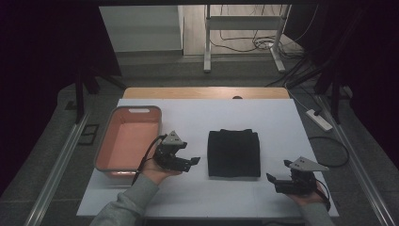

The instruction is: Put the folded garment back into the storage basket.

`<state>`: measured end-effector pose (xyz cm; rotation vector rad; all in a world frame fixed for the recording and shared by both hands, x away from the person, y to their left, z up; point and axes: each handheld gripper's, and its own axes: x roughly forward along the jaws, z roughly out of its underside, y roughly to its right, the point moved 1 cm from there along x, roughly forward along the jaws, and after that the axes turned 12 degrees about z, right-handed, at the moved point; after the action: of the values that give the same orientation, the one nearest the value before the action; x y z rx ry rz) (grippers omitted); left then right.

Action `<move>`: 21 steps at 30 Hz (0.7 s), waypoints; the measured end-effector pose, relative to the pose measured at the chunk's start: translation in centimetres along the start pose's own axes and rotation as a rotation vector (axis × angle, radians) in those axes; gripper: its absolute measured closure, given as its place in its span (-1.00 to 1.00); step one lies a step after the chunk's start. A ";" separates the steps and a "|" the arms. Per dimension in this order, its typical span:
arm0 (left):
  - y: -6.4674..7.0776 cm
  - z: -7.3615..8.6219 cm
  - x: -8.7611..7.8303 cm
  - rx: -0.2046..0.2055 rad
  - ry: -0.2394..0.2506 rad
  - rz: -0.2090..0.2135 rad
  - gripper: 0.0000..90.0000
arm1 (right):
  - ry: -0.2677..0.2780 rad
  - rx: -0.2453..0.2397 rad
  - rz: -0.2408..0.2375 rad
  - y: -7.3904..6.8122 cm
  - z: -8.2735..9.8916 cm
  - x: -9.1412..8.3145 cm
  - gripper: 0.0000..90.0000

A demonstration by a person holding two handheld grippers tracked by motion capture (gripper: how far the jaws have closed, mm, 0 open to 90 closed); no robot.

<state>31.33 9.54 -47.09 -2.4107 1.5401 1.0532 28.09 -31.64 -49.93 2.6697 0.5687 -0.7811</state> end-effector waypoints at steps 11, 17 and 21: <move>-0.2 -0.3 1.0 0.004 -0.019 0.003 -0.53 | -0.001 -0.001 0.002 0.0 0.0 0.0 -0.68; -0.3 -0.4 1.4 0.011 -0.030 0.004 -0.53 | 0.000 0.000 0.002 0.0 0.0 0.0 -0.68; -0.6 -0.5 1.6 0.006 -0.031 0.003 -0.53 | 0.000 0.000 0.002 0.0 0.0 0.0 -0.68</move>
<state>32.49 8.36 -47.81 -2.3768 1.5358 1.0800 28.12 -31.66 -49.98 2.6696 0.5652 -0.7810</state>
